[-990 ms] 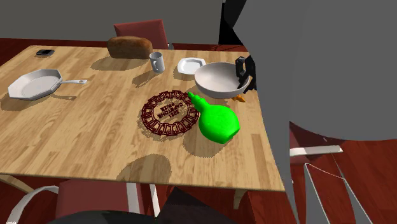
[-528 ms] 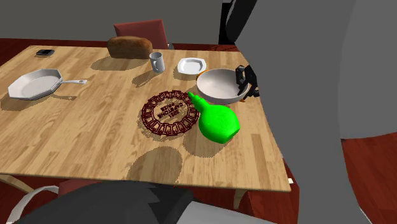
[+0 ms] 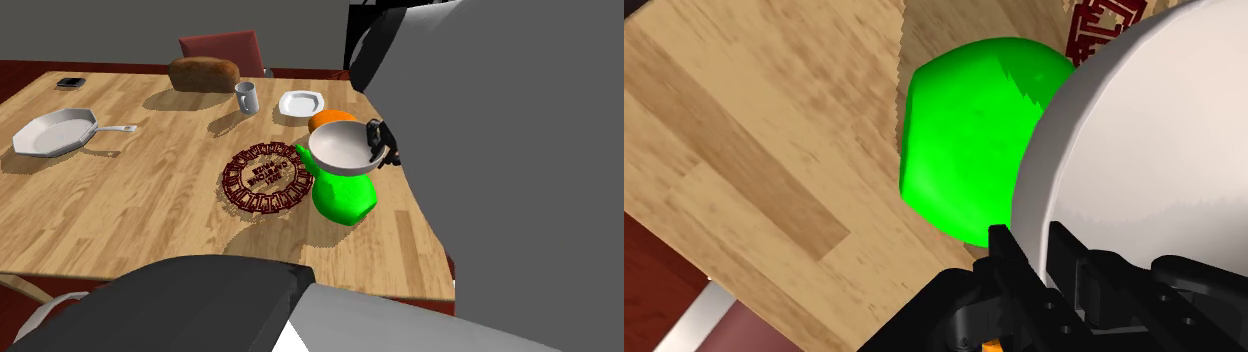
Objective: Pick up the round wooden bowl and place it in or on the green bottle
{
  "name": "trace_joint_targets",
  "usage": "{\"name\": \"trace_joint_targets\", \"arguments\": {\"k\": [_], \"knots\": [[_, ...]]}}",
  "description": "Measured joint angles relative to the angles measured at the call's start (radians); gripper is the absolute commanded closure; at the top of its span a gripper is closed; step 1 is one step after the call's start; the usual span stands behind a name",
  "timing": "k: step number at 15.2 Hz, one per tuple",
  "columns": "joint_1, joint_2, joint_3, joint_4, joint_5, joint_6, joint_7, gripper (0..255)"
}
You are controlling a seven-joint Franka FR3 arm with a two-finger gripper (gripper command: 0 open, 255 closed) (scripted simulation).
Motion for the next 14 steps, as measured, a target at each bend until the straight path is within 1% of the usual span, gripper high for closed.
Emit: {"name": "trace_joint_targets", "arguments": {"k": [3, 8, 9, 14], "knots": [[0.000, 0.008, 0.001, -0.017, 0.003, 0.025, -0.006, 255], [0.001, 0.009, 0.001, -0.020, 0.003, 0.029, -0.007, 255], [0.000, 0.009, 0.001, -0.020, 0.003, 0.029, -0.007, 0], [0.000, 0.009, 0.001, -0.020, 0.004, 0.029, -0.007, 0]]}}
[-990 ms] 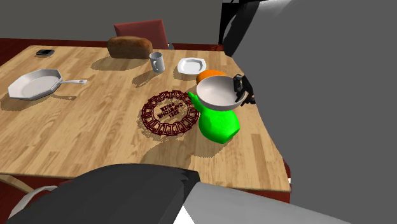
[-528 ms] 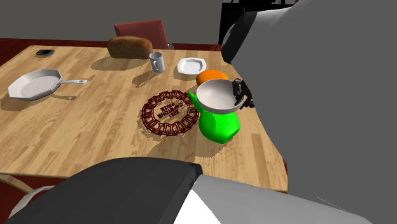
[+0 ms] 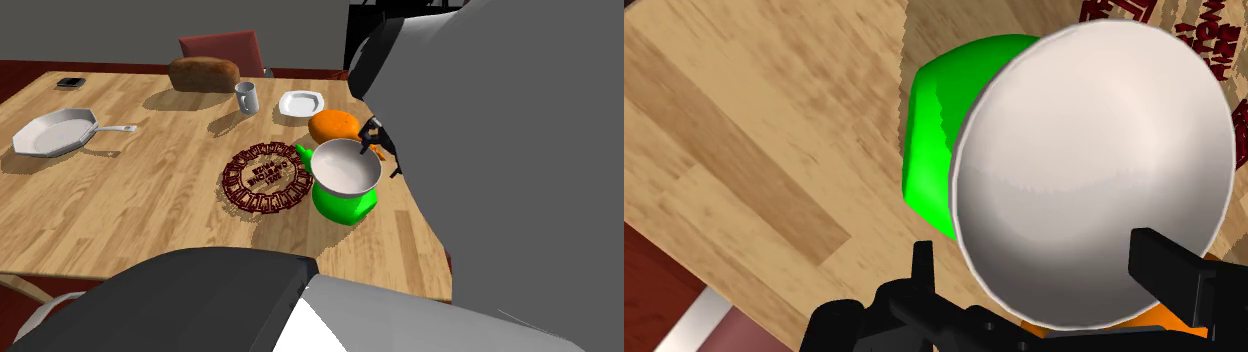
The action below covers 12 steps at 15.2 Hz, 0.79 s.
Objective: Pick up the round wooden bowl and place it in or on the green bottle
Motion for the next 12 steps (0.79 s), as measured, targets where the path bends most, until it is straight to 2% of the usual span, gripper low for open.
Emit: {"name": "trace_joint_targets", "arguments": {"k": [2, 6, 12], "knots": [[-0.001, -0.006, -0.001, 0.010, -0.002, -0.016, 0.003, 0], [-0.013, -0.036, -0.011, 0.069, -0.009, -0.106, 0.006, 0], [-0.014, -0.045, -0.013, 0.071, -0.010, -0.118, 0.005, 0]]}}
